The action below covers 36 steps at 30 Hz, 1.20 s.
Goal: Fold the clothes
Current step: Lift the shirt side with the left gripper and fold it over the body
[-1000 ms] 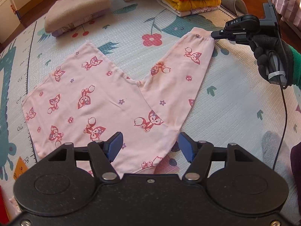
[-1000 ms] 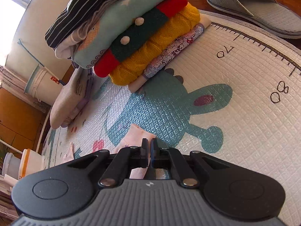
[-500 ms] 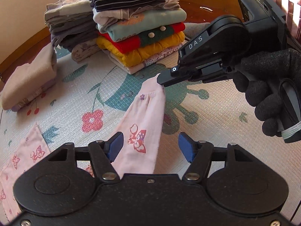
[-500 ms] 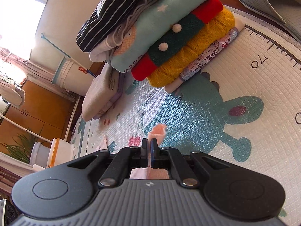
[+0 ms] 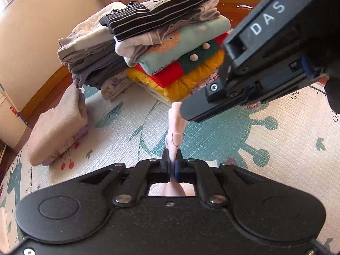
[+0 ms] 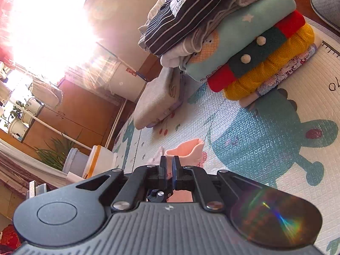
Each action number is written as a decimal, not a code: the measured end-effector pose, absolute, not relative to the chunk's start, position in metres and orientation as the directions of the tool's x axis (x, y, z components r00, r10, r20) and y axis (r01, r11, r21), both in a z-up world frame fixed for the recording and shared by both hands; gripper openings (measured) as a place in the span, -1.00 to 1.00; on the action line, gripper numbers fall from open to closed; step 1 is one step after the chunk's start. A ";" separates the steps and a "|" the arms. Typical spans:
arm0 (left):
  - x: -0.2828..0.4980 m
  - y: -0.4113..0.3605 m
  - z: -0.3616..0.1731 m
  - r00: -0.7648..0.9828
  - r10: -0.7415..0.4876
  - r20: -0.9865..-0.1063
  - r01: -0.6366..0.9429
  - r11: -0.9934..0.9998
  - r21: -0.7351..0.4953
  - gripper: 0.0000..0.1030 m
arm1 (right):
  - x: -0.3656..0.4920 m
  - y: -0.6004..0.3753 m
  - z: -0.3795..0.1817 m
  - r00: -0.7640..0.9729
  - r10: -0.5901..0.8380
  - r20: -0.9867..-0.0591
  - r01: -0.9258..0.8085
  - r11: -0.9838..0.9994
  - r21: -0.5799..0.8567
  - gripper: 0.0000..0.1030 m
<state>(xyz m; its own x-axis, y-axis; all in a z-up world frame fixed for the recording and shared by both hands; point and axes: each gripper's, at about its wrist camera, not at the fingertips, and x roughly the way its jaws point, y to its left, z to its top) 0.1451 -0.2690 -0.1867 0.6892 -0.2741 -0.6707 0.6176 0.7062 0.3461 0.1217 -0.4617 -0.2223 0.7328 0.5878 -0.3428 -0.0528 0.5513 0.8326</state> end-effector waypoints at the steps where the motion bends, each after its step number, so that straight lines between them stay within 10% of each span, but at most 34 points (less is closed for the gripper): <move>1: 0.146 -0.260 -0.179 0.692 -0.274 -0.668 0.605 0.725 0.329 -0.95 | 0.119 -0.460 -0.221 0.734 0.587 -0.342 -0.059 0.556 0.829 -0.63; 4: 0.150 -0.230 -0.157 0.701 -0.269 -0.661 0.561 0.780 0.277 -0.95 | 0.114 -0.450 -0.226 0.715 0.587 -0.380 -0.053 0.587 0.808 -0.13; 20: 0.151 -0.100 -0.111 0.695 -0.214 -0.686 0.324 0.945 0.033 -0.95 | 0.079 -0.244 -0.257 0.366 0.578 -0.730 -0.439 0.799 0.412 -0.02; 36: 0.134 -0.023 -0.089 0.706 -0.105 -0.700 0.215 0.974 0.071 -0.95 | 0.046 -0.173 -0.263 0.440 0.453 -0.776 -0.611 0.784 0.111 -0.02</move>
